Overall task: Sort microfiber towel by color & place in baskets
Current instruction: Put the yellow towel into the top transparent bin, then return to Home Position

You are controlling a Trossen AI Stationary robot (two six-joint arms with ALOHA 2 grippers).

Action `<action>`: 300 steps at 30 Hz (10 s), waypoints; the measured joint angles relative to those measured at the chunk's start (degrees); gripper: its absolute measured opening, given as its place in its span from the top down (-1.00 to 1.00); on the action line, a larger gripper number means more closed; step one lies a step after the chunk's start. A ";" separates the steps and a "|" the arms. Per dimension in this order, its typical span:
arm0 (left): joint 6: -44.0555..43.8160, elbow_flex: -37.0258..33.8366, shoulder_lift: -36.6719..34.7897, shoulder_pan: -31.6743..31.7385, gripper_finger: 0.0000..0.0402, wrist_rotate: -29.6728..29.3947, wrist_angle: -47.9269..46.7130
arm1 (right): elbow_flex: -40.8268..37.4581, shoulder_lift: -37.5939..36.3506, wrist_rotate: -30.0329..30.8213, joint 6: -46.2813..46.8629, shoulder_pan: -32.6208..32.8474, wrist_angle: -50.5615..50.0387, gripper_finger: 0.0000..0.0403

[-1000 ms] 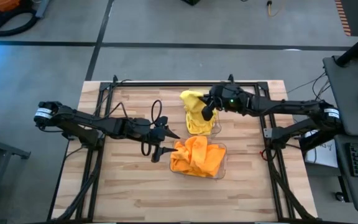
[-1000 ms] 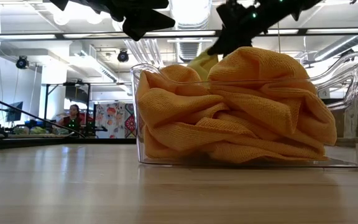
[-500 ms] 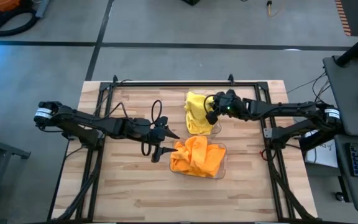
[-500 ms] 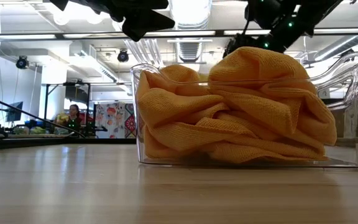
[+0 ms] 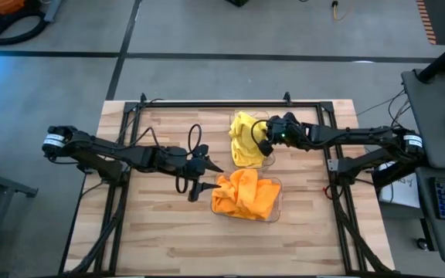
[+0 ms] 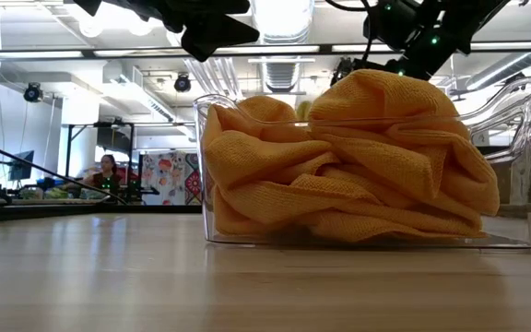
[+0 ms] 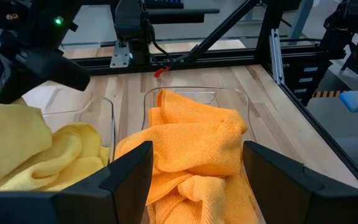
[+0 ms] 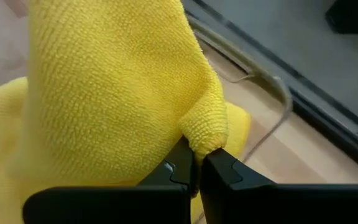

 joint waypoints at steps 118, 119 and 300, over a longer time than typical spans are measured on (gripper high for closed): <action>-0.44 -0.01 0.00 1.36 -0.15 -8.96 -0.45 | -11.91 13.14 -23.62 -12.05 -5.88 36.36 0.96; -0.44 0.00 0.00 1.36 -0.15 -8.96 -0.46 | -11.91 13.14 -23.47 -12.03 -5.88 35.93 0.96; -9.03 -47.87 -70.98 -0.57 -0.15 -19.93 -3.15 | -42.99 -66.62 -29.42 -21.46 9.79 25.30 -0.18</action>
